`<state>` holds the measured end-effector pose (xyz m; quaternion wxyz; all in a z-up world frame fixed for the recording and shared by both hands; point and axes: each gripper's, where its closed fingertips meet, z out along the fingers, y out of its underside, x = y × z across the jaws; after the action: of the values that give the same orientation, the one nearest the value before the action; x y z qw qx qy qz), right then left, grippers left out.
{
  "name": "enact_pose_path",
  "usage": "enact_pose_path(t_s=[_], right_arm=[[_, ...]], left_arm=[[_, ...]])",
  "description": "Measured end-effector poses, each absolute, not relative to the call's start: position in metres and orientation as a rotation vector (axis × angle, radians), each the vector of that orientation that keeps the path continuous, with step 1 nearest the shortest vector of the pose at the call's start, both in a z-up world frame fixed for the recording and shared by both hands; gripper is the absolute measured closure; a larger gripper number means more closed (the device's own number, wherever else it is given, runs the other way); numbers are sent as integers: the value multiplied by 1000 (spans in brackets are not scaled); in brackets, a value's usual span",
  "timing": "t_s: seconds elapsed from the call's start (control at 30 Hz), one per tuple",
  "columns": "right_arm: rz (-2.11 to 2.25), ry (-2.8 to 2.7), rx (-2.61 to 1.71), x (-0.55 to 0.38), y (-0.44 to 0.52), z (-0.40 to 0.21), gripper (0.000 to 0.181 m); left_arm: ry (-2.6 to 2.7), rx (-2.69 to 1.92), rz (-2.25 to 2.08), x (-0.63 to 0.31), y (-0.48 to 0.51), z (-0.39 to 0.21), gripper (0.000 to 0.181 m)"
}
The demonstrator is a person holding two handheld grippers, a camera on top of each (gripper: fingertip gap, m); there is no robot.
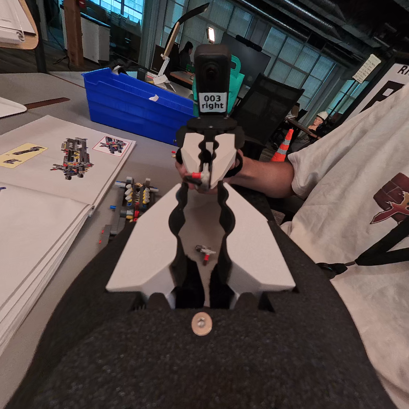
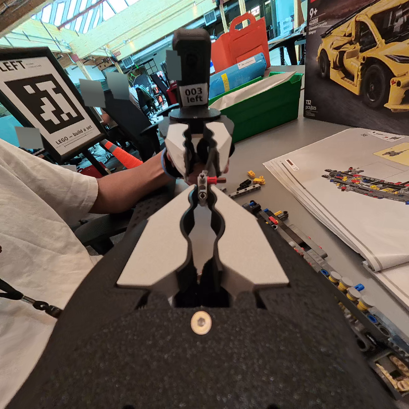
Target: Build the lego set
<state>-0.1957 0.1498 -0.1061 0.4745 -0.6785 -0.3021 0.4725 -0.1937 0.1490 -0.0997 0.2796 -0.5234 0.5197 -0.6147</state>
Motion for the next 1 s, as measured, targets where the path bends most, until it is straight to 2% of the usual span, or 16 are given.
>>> enact_pose_path(t_s=[0.17, 0.33, 0.63, 0.7, 1.0], right_arm=[[1167, -740, -1644, -194, 149, -103, 176], [1150, -758, -1636, -197, 148, -103, 176], [1188, -763, -1638, -194, 146, -104, 175], [1189, -778, -1645, -196, 144, -106, 176], [1201, -765, -1666, -196, 146, -109, 176]], left_arm=[[1395, -1423, -1717, -190, 144, -102, 154], [1389, -1427, -1813, -186, 138, -104, 166], [1285, -1438, -1992, -183, 139, -97, 166], [1248, -1416, -2062, -185, 140, -91, 175], [1369, -1419, -1821, -185, 140, -103, 174]])
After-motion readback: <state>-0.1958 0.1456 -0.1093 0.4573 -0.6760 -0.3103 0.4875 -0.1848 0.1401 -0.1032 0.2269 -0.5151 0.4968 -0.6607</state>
